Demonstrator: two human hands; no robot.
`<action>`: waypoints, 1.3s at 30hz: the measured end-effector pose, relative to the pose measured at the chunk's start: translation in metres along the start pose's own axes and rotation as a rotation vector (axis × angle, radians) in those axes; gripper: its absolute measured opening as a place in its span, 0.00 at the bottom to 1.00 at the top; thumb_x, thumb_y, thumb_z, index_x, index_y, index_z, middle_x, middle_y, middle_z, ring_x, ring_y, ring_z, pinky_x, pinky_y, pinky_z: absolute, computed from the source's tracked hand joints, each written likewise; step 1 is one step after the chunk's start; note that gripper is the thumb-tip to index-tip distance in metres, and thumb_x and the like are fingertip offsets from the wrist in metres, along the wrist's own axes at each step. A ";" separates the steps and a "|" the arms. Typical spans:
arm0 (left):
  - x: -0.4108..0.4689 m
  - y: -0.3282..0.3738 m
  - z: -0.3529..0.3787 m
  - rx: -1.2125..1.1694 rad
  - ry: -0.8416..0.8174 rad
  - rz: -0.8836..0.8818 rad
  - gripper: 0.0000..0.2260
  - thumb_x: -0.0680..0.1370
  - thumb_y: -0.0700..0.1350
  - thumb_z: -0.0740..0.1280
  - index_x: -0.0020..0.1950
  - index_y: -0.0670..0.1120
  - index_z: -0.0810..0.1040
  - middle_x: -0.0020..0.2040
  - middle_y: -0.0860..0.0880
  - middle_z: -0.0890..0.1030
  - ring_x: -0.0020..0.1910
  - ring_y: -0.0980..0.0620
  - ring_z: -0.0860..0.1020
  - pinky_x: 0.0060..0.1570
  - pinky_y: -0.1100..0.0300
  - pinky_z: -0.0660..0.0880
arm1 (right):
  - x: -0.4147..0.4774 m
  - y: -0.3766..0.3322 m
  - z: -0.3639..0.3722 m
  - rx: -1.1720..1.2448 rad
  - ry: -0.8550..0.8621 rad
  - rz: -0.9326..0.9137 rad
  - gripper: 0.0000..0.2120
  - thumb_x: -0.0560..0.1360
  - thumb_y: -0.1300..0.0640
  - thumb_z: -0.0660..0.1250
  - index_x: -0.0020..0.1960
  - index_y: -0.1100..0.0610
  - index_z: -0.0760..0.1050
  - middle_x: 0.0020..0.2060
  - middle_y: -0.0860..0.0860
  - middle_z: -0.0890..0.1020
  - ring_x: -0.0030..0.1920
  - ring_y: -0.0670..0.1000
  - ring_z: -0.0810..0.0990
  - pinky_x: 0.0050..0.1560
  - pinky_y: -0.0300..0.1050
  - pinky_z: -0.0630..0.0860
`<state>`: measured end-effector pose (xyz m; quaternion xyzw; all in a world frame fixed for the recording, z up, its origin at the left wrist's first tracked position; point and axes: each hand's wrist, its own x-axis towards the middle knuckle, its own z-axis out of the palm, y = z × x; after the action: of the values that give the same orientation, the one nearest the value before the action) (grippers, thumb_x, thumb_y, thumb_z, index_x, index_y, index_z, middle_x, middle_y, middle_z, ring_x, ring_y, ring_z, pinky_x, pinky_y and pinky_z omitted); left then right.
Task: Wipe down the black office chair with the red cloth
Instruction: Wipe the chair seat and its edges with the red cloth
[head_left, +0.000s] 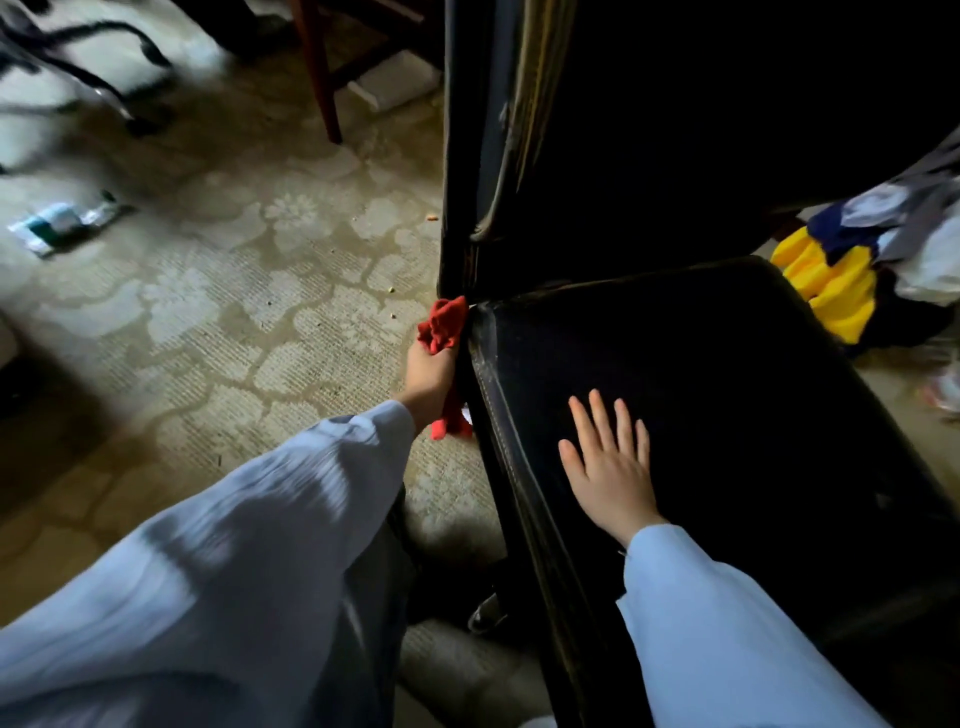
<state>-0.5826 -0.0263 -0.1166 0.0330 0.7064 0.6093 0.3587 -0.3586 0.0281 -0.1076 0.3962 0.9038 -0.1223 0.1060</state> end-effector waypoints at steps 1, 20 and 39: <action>-0.001 -0.003 0.003 -0.035 -0.007 0.016 0.07 0.78 0.45 0.65 0.53 0.45 0.77 0.42 0.47 0.79 0.38 0.53 0.77 0.41 0.57 0.75 | 0.001 0.000 0.001 -0.012 0.003 -0.003 0.37 0.68 0.37 0.28 0.76 0.47 0.38 0.76 0.48 0.40 0.75 0.54 0.37 0.71 0.52 0.33; -0.104 -0.048 -0.015 0.236 -0.207 0.182 0.06 0.74 0.53 0.66 0.50 0.59 0.78 0.44 0.55 0.82 0.40 0.60 0.78 0.43 0.64 0.74 | 0.014 -0.011 0.003 -0.005 0.087 0.066 0.29 0.78 0.41 0.40 0.77 0.49 0.46 0.77 0.50 0.46 0.76 0.56 0.42 0.72 0.56 0.38; 0.013 0.049 0.008 0.432 -0.055 0.433 0.17 0.75 0.38 0.63 0.63 0.48 0.76 0.53 0.53 0.81 0.52 0.54 0.78 0.51 0.65 0.73 | 0.014 -0.011 0.004 -0.025 0.063 0.077 0.36 0.71 0.37 0.29 0.77 0.48 0.40 0.77 0.50 0.42 0.76 0.55 0.39 0.72 0.55 0.36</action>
<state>-0.6066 -0.0006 -0.0790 0.2746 0.7862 0.5061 0.2242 -0.3762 0.0293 -0.1142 0.4329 0.8922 -0.0944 0.0873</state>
